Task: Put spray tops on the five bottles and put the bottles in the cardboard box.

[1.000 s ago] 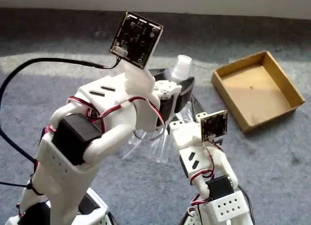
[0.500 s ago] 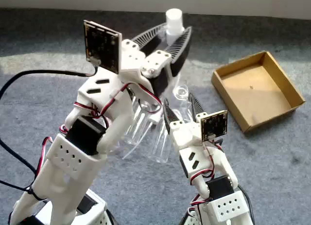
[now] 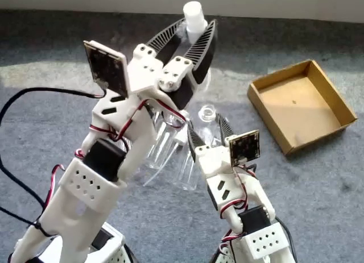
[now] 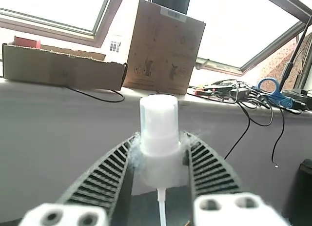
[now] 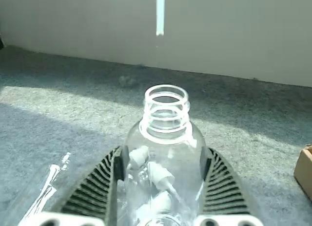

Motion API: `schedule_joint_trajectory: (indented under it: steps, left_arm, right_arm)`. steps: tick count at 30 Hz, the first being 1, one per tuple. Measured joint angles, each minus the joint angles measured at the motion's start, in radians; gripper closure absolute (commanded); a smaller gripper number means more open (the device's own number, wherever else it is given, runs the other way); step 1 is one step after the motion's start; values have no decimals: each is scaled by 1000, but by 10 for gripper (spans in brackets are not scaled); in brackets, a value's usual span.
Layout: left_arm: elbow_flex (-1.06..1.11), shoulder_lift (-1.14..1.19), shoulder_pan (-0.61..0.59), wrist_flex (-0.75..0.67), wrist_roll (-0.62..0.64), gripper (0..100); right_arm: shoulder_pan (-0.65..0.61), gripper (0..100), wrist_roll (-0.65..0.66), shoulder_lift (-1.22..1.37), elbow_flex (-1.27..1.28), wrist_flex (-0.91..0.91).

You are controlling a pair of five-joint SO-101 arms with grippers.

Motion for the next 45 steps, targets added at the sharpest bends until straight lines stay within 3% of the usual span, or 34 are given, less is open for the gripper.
schedule_joint_trajectory:
  steps: [29, 36, 45]
  left_arm:
    - [252, -199, 11, 25, 0, 996]
    - [373, -203, 101, 25, 0, 996]
    - [485, -206, 97, 25, 0, 996]
  right_arm:
    - [-34, 918, 0, 0, 2, 0]
    - [-32, 918, 0, 0, 2, 0]
    - [-35, 921, 98, 0, 2, 0]
